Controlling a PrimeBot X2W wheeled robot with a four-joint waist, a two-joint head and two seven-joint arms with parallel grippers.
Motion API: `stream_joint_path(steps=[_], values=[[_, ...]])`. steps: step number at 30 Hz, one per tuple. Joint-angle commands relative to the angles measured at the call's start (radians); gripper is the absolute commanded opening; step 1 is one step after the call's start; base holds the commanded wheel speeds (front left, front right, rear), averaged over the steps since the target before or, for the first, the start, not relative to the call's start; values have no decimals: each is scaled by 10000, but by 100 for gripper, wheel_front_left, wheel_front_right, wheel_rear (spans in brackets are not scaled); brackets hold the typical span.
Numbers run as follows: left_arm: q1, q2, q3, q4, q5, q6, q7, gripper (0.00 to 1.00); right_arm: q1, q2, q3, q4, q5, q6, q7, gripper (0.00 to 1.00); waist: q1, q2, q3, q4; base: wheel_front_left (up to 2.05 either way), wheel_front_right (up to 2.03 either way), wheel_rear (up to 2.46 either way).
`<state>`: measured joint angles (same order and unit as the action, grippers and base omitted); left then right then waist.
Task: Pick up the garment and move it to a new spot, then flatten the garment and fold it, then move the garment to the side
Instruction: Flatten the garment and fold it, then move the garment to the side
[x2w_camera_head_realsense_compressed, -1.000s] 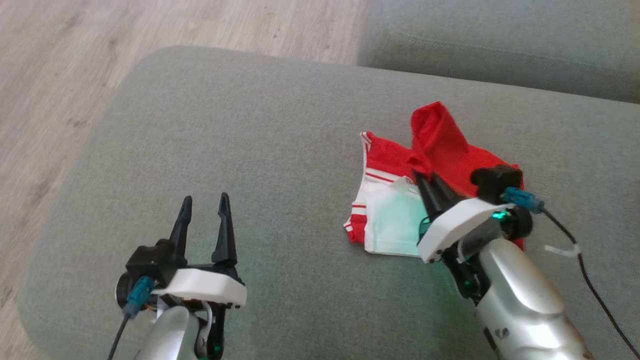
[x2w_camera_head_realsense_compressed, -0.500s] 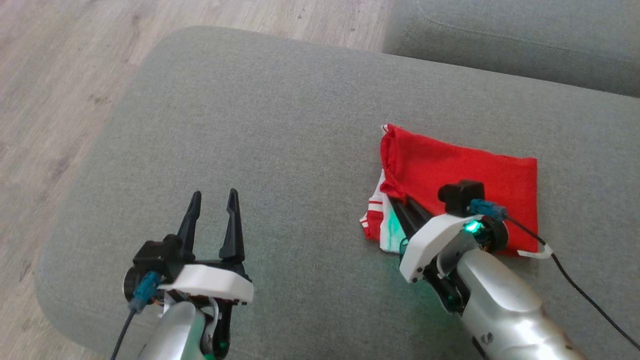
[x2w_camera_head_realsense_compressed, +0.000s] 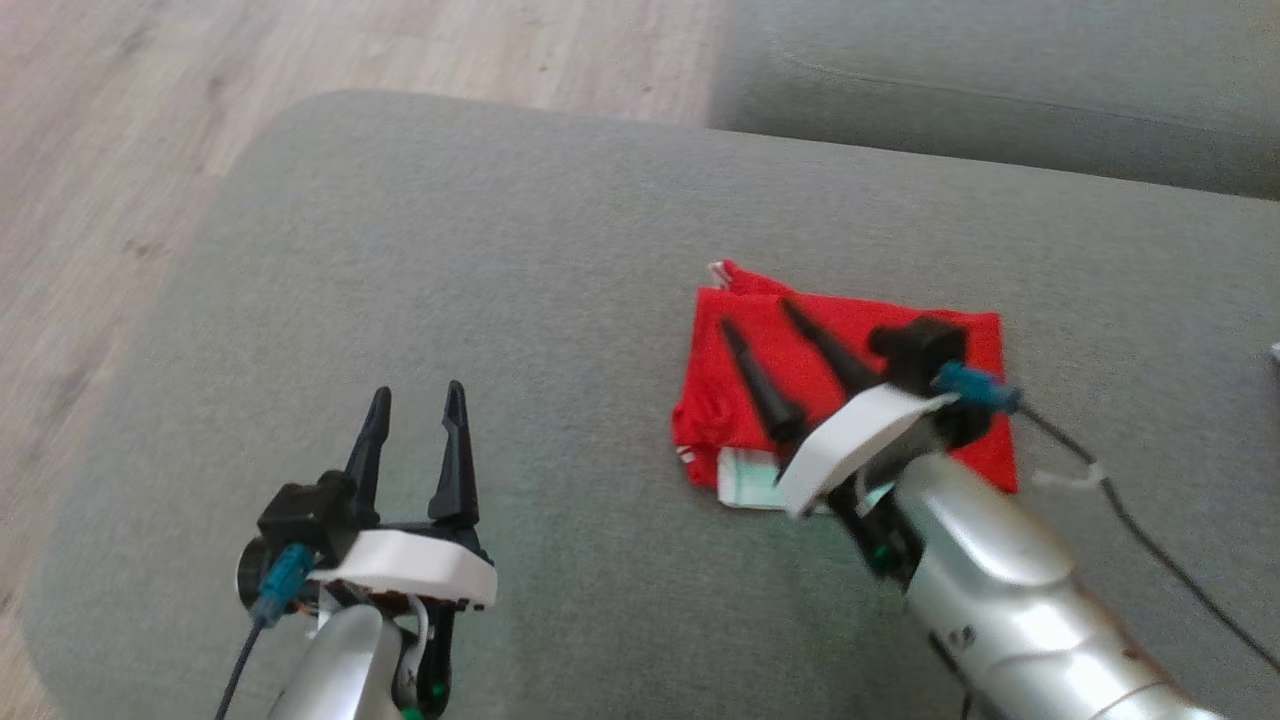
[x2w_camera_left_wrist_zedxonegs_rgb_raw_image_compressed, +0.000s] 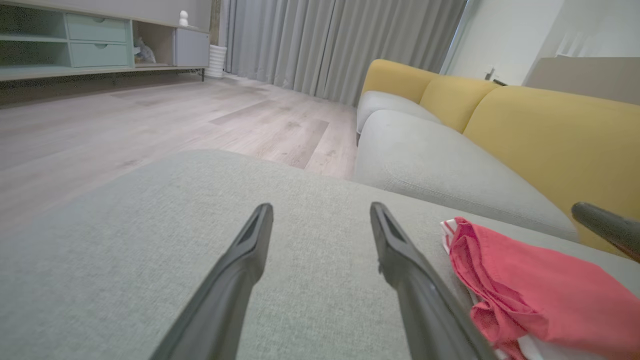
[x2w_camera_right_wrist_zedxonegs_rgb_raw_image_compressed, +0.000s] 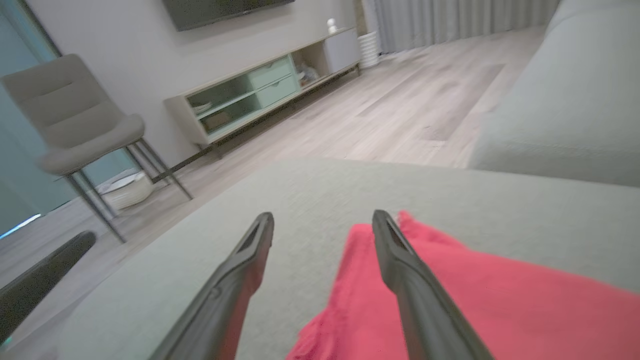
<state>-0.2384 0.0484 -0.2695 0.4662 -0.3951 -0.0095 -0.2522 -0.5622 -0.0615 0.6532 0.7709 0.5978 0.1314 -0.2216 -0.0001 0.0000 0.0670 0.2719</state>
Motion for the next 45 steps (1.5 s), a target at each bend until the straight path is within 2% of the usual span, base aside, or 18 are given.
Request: stream_joint_path(steps=[1,5,10,16,22,30,38,45], values=[[-344,86,395,-319,78,-3,-95,100,-408,109,-372,-123,-376,-7,-215,100,1,0,-178,-356,0,0,0],[-279,101,581,-488,139,37,-95,100,-381,-146,-2098,-211,-1781,-7,-383,100,1,0,-255,-888,0,0,0],[-106,100,841,-701,199,63,-95,100,538,-262,-4349,-1816,-3704,-7,-398,100,1,0,-304,-1475,0,0,0],[208,73,1117,-889,237,69,-95,100,1960,-76,-5639,-3224,-4897,-7,-400,100,1,0,-404,-1942,0,0,0],[554,46,1481,-1087,328,36,-95,100,3341,93,-6225,-4390,-5287,-7,-401,100,1,0,-324,-2319,0,0,0],[793,25,1717,-1190,470,-58,-95,100,4183,109,-6143,-5067,-4556,-7,-401,100,1,0,-285,-2580,0,0,0],[527,20,1320,-1315,360,-70,-95,100,4004,111,-6309,-5164,-4796,-7,-74,100,1,0,11,-2246,0,0,0],[67,19,932,-1341,280,-34,-95,100,2897,111,-6547,-4263,-4899,-7,793,100,1,0,786,-1767,0,0,0]])
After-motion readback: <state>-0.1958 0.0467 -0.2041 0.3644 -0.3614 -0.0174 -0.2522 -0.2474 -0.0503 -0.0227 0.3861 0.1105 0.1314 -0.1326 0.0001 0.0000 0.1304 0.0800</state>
